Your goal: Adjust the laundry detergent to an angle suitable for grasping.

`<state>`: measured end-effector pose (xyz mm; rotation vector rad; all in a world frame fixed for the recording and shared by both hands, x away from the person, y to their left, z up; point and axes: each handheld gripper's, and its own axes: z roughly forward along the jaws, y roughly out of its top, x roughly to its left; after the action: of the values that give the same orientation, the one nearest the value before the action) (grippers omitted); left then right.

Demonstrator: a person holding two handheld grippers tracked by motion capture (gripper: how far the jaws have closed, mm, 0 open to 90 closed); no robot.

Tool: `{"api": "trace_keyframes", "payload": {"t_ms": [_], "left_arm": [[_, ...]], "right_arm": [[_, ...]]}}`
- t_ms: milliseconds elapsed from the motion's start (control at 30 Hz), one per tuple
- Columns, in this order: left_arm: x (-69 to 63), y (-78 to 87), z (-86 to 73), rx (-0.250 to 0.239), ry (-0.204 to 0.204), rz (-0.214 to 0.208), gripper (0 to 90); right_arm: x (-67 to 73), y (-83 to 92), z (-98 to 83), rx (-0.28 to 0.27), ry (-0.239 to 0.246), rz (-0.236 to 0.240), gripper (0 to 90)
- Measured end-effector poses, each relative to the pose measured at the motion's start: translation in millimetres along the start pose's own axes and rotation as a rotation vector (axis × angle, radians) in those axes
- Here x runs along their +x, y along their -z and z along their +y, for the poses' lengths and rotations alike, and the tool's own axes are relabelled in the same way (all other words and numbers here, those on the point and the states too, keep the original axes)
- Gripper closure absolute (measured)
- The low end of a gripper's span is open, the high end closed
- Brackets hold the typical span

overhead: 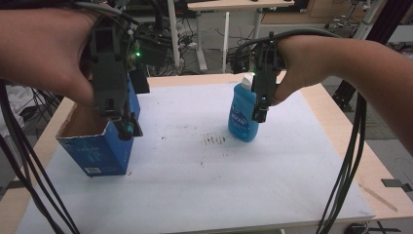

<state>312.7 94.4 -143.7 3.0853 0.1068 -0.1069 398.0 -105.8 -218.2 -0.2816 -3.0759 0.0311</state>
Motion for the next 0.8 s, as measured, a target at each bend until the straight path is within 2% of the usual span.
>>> {"api": "trace_keyframes", "payload": {"t_ms": [200, 267, 433, 800], "left_arm": [[2.2, -1.4, 1.0, 0.001, 0.001, -0.008, 1.7], [3.1, -2.3, 0.1, 0.002, 0.016, -0.003, 1.7], [1.9, -3.6, -0.3, 0.005, 0.027, -0.008, 1.7], [-0.2, -2.8, 0.2, 0.000, 0.016, -0.004, 1.7]], "right_arm": [[-1.5, -0.8, 0.5, -0.007, 0.009, 0.003, 3.3], [-3.5, -1.3, 0.7, -0.002, 0.006, 0.001, 3.3], [-3.1, -0.4, 0.6, -0.009, 0.019, -0.001, 3.3], [0.0, 0.8, 0.3, -0.016, 0.007, -0.005, 3.3]]}}
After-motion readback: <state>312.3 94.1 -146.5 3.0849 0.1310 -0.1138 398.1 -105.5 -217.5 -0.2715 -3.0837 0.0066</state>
